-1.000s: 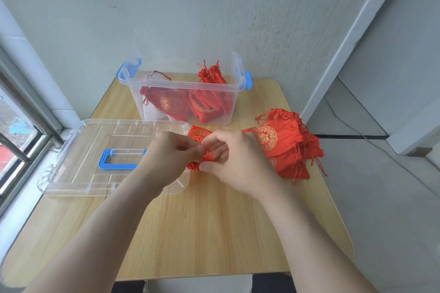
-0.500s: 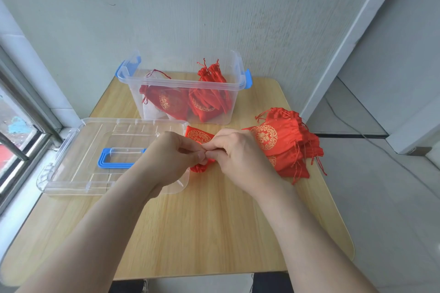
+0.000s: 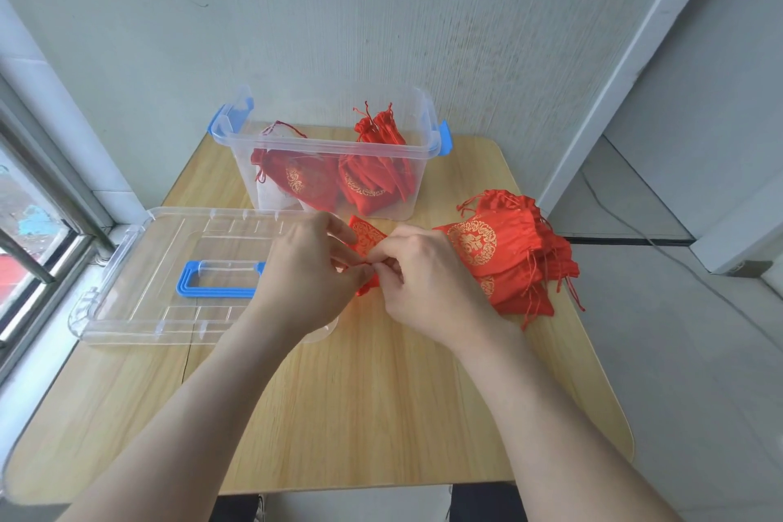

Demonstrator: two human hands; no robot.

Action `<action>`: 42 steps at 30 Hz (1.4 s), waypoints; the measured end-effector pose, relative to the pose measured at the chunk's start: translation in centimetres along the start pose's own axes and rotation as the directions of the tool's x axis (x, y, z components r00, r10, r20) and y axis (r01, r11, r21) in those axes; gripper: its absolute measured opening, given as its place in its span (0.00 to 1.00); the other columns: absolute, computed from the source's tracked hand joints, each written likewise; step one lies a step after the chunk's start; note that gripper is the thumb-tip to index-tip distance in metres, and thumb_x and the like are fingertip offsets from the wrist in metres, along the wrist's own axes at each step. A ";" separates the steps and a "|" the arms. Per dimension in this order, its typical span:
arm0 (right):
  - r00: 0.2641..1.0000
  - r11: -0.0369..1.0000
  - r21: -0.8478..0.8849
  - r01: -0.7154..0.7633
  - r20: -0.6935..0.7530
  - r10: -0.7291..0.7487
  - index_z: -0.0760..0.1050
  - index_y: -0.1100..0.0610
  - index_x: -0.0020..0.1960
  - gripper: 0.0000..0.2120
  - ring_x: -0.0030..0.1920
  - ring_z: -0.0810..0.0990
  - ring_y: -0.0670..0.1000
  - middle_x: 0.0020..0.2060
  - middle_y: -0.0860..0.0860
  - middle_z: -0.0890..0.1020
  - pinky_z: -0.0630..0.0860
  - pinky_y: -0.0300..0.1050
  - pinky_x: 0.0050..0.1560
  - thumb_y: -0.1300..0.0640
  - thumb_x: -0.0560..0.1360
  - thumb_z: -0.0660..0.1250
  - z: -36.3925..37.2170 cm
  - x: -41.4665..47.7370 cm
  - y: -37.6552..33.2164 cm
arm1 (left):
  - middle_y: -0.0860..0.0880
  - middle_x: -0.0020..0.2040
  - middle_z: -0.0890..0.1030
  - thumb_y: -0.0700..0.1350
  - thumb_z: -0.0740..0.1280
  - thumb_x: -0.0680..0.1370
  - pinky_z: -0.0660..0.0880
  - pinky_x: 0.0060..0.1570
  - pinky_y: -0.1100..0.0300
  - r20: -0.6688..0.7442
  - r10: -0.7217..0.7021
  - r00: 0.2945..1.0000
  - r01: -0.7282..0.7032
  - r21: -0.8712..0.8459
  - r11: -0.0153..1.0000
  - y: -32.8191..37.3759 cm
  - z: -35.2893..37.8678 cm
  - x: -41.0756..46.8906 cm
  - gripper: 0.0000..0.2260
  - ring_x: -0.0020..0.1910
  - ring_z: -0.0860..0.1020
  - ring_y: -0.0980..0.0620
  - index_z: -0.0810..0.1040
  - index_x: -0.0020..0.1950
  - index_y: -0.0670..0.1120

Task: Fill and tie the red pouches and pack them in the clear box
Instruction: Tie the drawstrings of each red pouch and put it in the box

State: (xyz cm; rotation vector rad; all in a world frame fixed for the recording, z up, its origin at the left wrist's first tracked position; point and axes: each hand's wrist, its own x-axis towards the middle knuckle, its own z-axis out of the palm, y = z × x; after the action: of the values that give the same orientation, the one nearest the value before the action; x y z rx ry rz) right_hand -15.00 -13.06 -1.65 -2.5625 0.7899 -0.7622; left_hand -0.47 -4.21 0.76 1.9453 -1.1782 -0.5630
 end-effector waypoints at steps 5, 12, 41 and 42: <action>0.981 0.969 0.156 -0.194 0.005 0.195 0.87 0.53 0.42 0.08 0.33 0.81 0.44 0.33 0.43 0.84 0.77 0.37 0.38 0.64 0.73 0.72 -0.3 -0.1 -0.3 | 0.55 0.38 0.86 0.36 0.80 0.70 0.83 0.48 0.54 -0.079 0.129 0.988 -0.126 0.046 0.991 -0.1 0.1 0.2 0.14 0.39 0.85 0.62 0.79 0.46 0.50; 0.761 0.362 0.692 -0.625 0.436 0.481 0.84 0.63 0.46 0.04 0.33 0.74 0.48 0.31 0.50 0.80 0.68 0.40 0.34 0.68 0.77 0.72 -2.2 0.2 -0.5 | 0.57 0.37 0.86 0.28 0.73 0.73 0.78 0.44 0.71 -0.033 0.301 0.953 -0.298 0.069 0.952 -0.2 -0.2 0.0 0.14 0.39 0.85 0.64 0.81 0.46 0.48; 0.618 0.063 0.727 -0.684 0.532 0.579 0.83 0.64 0.50 0.03 0.34 0.76 0.48 0.36 0.54 0.80 0.72 0.41 0.38 0.68 0.77 0.72 -1.9 0.5 -0.6 | 0.60 0.40 0.85 0.48 0.73 0.76 0.80 0.49 0.58 -0.020 0.456 0.890 -0.446 0.178 0.877 -0.8 -0.6 0.2 0.03 0.43 0.84 0.63 0.85 0.42 0.54; 0.634 0.123 0.714 -0.690 0.514 0.578 0.84 0.64 0.50 0.03 0.35 0.76 0.48 0.35 0.54 0.80 0.72 0.42 0.38 0.68 0.77 0.73 -1.8 0.5 -0.6 | 0.59 0.40 0.85 0.52 0.70 0.75 0.79 0.49 0.60 0.022 0.397 0.918 -0.396 0.145 0.907 -0.5 -0.5 0.1 0.05 0.43 0.83 0.63 0.83 0.40 0.53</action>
State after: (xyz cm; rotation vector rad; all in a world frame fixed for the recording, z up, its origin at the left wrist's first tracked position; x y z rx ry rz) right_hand -15.44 -13.15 0.24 -1.0673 0.9841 -0.4827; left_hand 0.25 -3.96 0.64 1.7502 -1.5964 -0.2576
